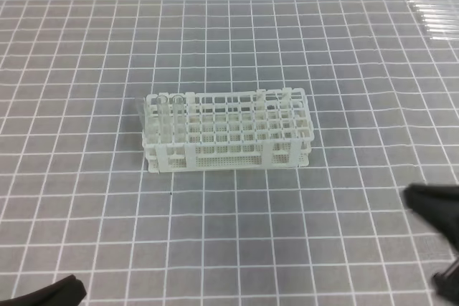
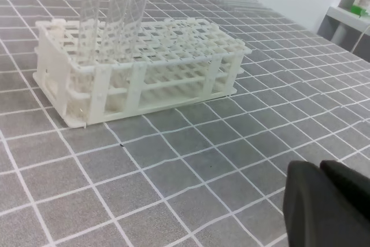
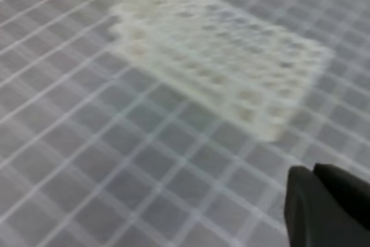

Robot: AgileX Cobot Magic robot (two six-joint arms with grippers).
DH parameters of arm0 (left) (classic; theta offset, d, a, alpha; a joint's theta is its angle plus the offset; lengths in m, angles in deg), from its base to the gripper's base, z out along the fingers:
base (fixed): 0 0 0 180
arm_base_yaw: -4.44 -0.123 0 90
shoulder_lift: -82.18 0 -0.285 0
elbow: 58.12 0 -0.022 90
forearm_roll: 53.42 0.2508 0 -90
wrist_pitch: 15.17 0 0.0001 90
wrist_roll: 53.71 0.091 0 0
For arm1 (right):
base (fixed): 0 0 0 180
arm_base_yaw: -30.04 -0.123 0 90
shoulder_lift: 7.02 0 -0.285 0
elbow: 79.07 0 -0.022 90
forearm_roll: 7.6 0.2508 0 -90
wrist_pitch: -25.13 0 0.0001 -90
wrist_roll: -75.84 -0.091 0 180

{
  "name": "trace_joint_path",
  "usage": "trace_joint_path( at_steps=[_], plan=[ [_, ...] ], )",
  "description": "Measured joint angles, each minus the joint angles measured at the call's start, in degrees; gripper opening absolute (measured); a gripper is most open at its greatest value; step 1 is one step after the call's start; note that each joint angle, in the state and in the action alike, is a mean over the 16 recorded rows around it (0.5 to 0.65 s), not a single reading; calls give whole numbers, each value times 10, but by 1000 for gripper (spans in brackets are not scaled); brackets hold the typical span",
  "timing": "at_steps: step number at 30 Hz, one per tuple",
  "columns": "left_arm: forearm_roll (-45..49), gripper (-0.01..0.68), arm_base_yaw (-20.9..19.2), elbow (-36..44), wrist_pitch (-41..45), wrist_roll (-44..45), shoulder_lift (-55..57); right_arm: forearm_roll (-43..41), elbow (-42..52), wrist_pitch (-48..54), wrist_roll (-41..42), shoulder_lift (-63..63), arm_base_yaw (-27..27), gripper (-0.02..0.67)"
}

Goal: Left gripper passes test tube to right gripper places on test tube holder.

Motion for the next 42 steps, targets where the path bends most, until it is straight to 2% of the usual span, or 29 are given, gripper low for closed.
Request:
trace_joint_path(
  at_steps=[6,13,20,30,42],
  plan=[
    [0,-1,0,0,0,0,1,2,62,-22,0,-75,105,-13],
    [0,-1,0,3,-3,0,2,26,188,-88,-1,-218,245,-13],
    [0,-1,0,4,-4,1,2,53,288,-134,-1,-346,327,-13],
    [1,-1,0,2,-2,0,2,84,318,-118,4,-404,365,-13],
    [2,-2,0,1,0,0,1,169,318,-58,132,-404,355,-13]
  ],
)
